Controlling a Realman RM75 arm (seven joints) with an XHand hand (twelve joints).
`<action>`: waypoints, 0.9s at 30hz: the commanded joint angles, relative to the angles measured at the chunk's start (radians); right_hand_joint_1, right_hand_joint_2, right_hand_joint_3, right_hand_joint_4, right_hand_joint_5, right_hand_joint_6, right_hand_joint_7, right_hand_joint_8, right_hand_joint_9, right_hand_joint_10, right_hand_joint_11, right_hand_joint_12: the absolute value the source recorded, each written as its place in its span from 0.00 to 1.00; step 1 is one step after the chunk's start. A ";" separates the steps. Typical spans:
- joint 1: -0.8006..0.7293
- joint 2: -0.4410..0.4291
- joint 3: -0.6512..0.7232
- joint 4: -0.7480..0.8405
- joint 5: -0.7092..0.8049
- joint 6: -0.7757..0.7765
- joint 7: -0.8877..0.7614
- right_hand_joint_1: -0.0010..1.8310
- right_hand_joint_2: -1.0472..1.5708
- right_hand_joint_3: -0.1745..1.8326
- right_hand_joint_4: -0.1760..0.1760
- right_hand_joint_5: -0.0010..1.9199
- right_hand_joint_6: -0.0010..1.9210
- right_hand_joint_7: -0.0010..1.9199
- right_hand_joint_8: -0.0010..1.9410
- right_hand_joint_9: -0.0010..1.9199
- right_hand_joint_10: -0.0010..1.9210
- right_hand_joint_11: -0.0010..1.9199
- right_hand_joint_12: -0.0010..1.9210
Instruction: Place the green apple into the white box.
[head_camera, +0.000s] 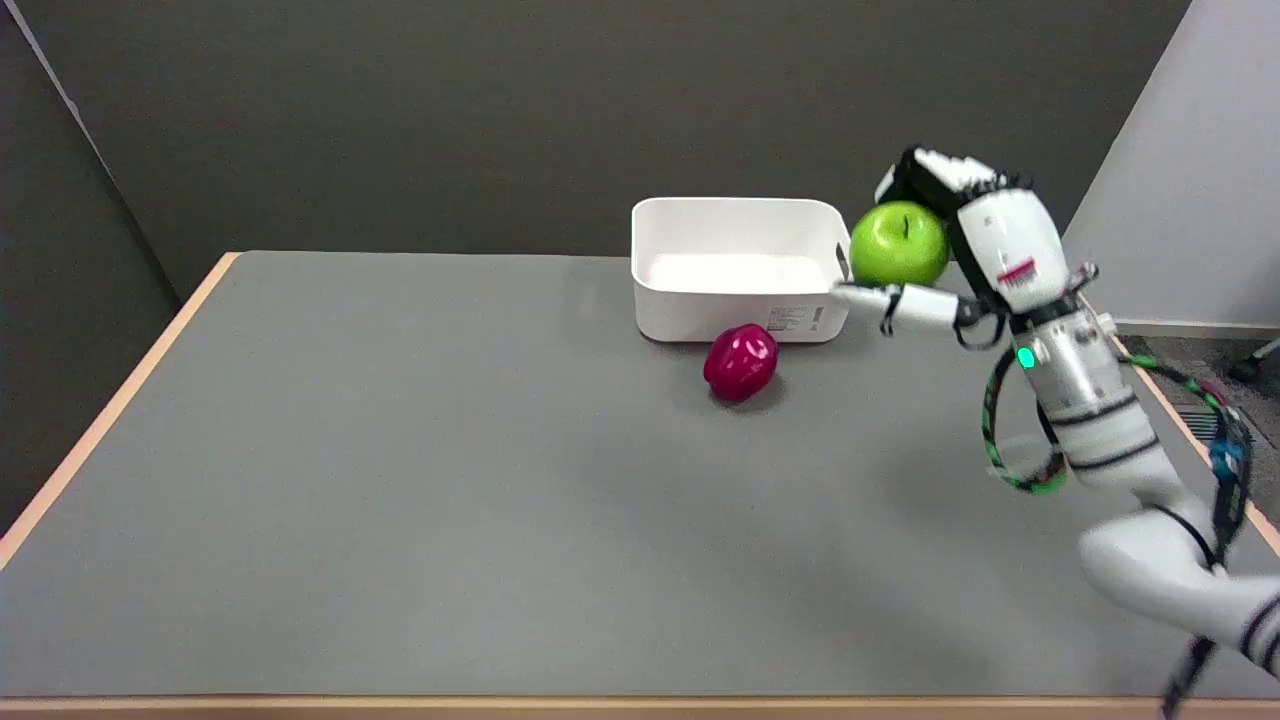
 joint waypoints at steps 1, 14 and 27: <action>0.659 -0.151 -0.223 -0.445 0.025 -0.189 -0.006 0.61 0.86 0.27 0.00 0.26 0.89 0.29 0.91 0.41 1.00 0.27 1.00; 0.956 -0.300 -0.377 -0.941 0.037 -0.363 0.047 0.59 0.88 0.26 0.00 0.24 0.93 0.27 0.94 0.39 1.00 0.22 1.00; 0.950 -0.327 -0.430 -0.851 0.032 -0.398 0.047 0.59 0.89 0.24 0.00 0.23 0.93 0.26 0.94 0.38 1.00 0.19 1.00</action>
